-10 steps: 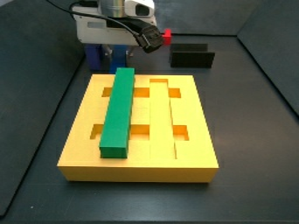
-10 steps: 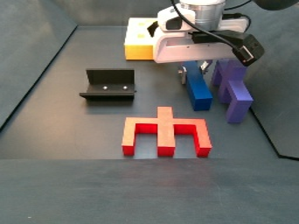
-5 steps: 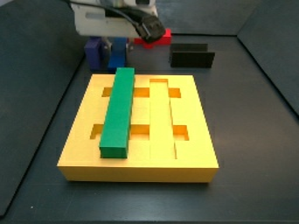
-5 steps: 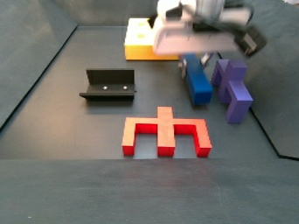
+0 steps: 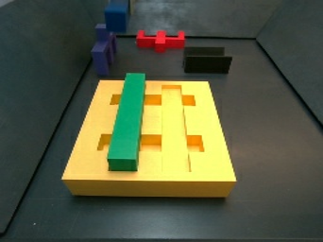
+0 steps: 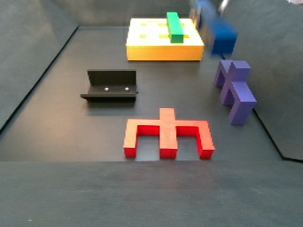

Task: Pick up the blue object. Move up. Move to above the board. Insert the blue object.
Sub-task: Move to above the board.

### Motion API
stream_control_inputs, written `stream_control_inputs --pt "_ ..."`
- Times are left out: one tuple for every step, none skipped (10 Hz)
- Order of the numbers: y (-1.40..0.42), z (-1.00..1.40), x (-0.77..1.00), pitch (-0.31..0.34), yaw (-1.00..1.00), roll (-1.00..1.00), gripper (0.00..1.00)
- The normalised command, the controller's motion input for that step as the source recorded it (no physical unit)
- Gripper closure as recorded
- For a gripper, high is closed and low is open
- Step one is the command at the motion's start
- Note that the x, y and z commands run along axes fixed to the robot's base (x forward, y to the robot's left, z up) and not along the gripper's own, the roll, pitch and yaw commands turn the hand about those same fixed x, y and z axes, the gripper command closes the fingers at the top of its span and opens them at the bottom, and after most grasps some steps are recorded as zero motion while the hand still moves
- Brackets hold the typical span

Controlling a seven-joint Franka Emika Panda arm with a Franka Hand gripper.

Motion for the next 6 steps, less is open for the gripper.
stream_control_inputs --pt "0.0 1.4 0.02 0.043 0.0 0.04 1.0" --pt "0.0 1.4 0.02 0.073 0.0 0.03 1.0" --pt "-0.01 1.4 0.0 0.067 0.0 0.03 1.0" --pt "0.0 0.66 0.02 0.056 0.0 0.02 1.0" --pt "0.0 0.27 0.03 0.059 0.01 0.02 1.0" --pt "-1.4 0.24 0.55 0.052 -0.29 0.07 1.0"
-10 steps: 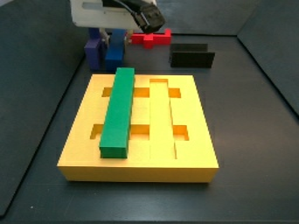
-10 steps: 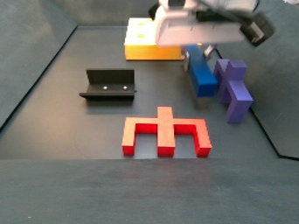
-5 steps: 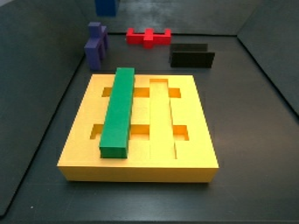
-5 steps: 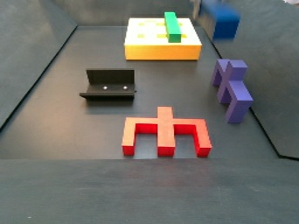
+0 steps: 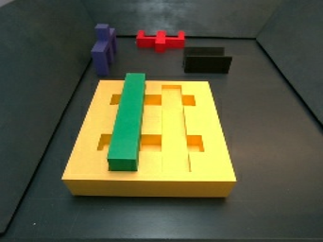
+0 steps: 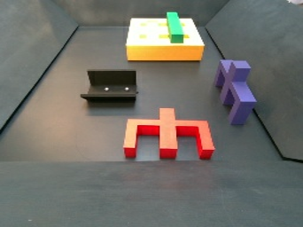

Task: Pick up the blue object. Move up. Move to above the board. Insert the blue object.
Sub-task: Move to above the board.

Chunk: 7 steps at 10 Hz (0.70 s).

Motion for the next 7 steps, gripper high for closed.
stream_control_inputs --pt "-1.4 0.22 0.54 0.072 -0.27 0.07 1.0" --pt "-1.4 0.21 0.57 0.122 -0.15 0.09 1.0" --pt "-1.4 0.23 0.62 0.163 -0.08 -0.01 1.0" --pt "-1.4 0.24 0.62 0.169 -0.05 -0.03 1.0" --pt "-1.4 0.24 0.63 0.166 -0.02 0.03 1.0" --pt "-1.4 0.25 0.67 0.164 -0.01 0.02 1.0" --pt "-0.61 0.12 0.34 0.164 0.0 0.02 1.0"
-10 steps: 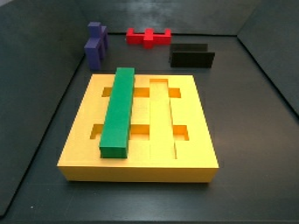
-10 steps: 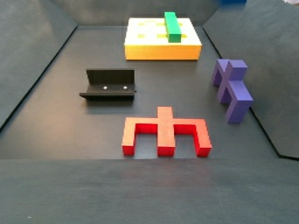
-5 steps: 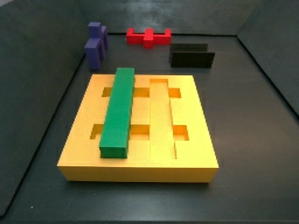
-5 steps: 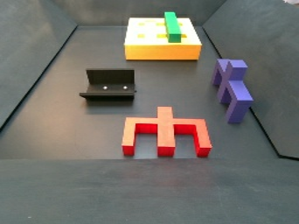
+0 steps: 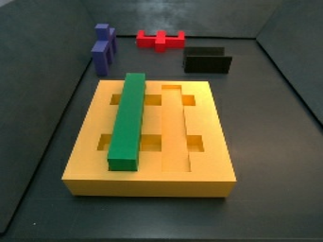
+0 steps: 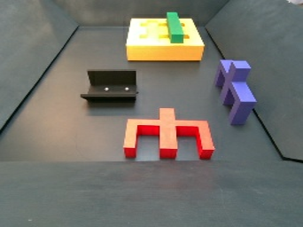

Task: Pick up the blue object. Move up. Move to above the board. Insert the blue object.
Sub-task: Insert the blue object.

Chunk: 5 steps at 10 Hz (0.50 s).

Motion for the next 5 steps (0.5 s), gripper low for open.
stream_control_inputs --pt "0.0 0.0 0.0 -0.009 0.0 0.0 1.0" --pt "0.0 -0.13 0.0 -0.034 0.0 -0.06 1.0" --pt "-0.02 -0.4 0.14 0.0 -0.08 -0.17 1.0" --pt "-0.11 -0.77 0.23 -0.01 -0.16 -0.15 1.0" --pt "-0.19 -0.99 0.85 0.009 -0.18 -0.03 1.0"
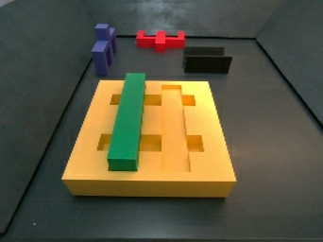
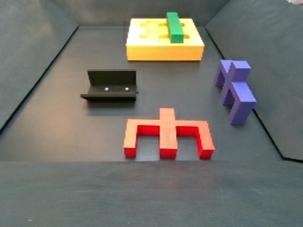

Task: Pick up the blue object. Move up. Move to above the board. Insert the blue object.
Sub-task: Insert the blue object.

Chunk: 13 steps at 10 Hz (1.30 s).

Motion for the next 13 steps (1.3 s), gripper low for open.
stream_control_inputs --pt "-0.18 -1.0 0.82 0.0 -0.18 0.0 1.0" --pt "-0.36 -1.0 0.31 -0.063 -0.13 0.06 1.0" --pt "-0.26 -1.0 0.39 0.0 -0.06 0.04 1.0" --pt "0.0 -1.0 0.0 -0.016 0.0 0.0 1.0" --pt "0.0 -0.99 0.05 0.0 0.0 0.02 1.0" --pt "-0.03 -1.0 0.2 0.0 0.09 0.05 1.0" --pt "0.0 -0.76 -0.2 -0.204 0.36 0.14 1.0" --pt "-0.06 -0.74 0.0 -0.156 0.37 0.2 1.0" --pt "-0.15 -0.43 0.08 -0.114 0.23 0.38 1.0" --pt "-0.3 -0.3 0.0 -0.143 0.18 0.46 1.0" --pt "-0.29 -0.56 0.03 -0.091 0.14 0.34 1.0" --pt "-0.15 -0.61 0.0 -0.094 0.05 0.26 1.0" --pt "-0.07 -0.53 0.01 -0.031 0.05 0.14 1.0"
